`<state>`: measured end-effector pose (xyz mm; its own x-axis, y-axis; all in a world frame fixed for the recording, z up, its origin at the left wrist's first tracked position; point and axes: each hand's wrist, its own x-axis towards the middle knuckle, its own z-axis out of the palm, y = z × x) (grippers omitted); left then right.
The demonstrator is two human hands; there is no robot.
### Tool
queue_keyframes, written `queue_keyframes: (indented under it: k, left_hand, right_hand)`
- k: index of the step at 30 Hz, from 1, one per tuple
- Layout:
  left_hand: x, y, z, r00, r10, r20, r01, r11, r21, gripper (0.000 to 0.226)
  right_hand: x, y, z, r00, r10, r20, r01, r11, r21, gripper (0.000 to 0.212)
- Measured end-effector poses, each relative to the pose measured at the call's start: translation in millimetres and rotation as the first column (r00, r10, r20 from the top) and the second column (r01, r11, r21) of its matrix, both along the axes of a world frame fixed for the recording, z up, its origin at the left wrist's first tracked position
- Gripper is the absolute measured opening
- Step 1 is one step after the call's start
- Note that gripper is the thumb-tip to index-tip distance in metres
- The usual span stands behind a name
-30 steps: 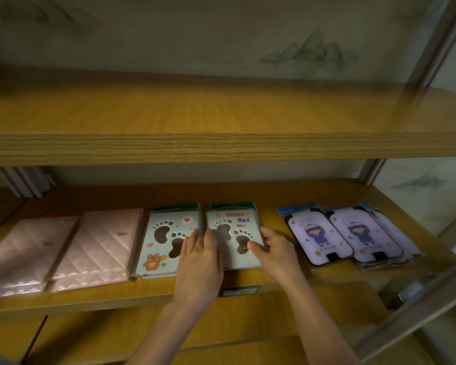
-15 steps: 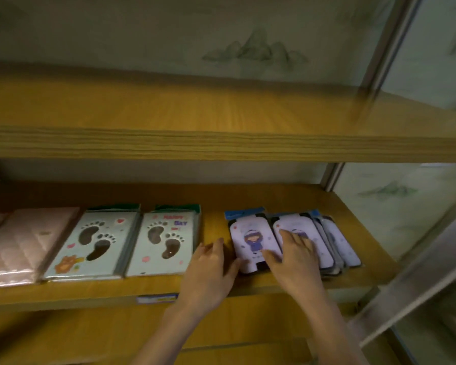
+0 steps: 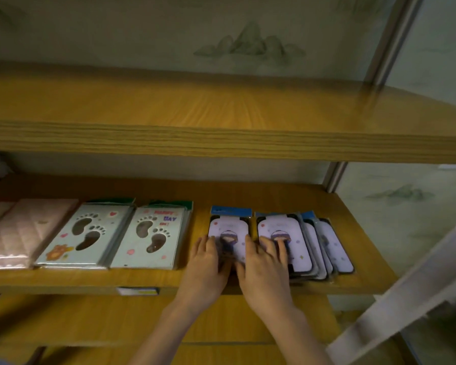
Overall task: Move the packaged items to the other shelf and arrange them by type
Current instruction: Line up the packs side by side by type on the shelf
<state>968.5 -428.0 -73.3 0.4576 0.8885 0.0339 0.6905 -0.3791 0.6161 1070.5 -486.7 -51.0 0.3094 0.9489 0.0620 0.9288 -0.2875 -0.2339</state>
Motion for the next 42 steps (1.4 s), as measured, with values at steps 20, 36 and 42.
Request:
queue_keyframes:
  k: [20,36,42]
  left_hand:
    - [52,-19,5,0.913,-0.137,0.384,0.197,0.973,-0.122,0.028]
    - [-12,20,-1,0.968,-0.01,0.25,0.026,0.998,-0.061,0.026]
    - [-2,16,1,0.989,-0.02,0.144,0.012,0.998,0.059,0.029]
  right_hand:
    - [62,-18,8,0.886,-0.303,-0.351,0.349,0.934,0.076,0.052]
    - [-4,19,3,0.831,-0.096,-0.548,0.119,0.993,0.006,0.05]
    - [-10,23,4,0.896,-0.079,-0.438,0.084,0.996,-0.007,0.049]
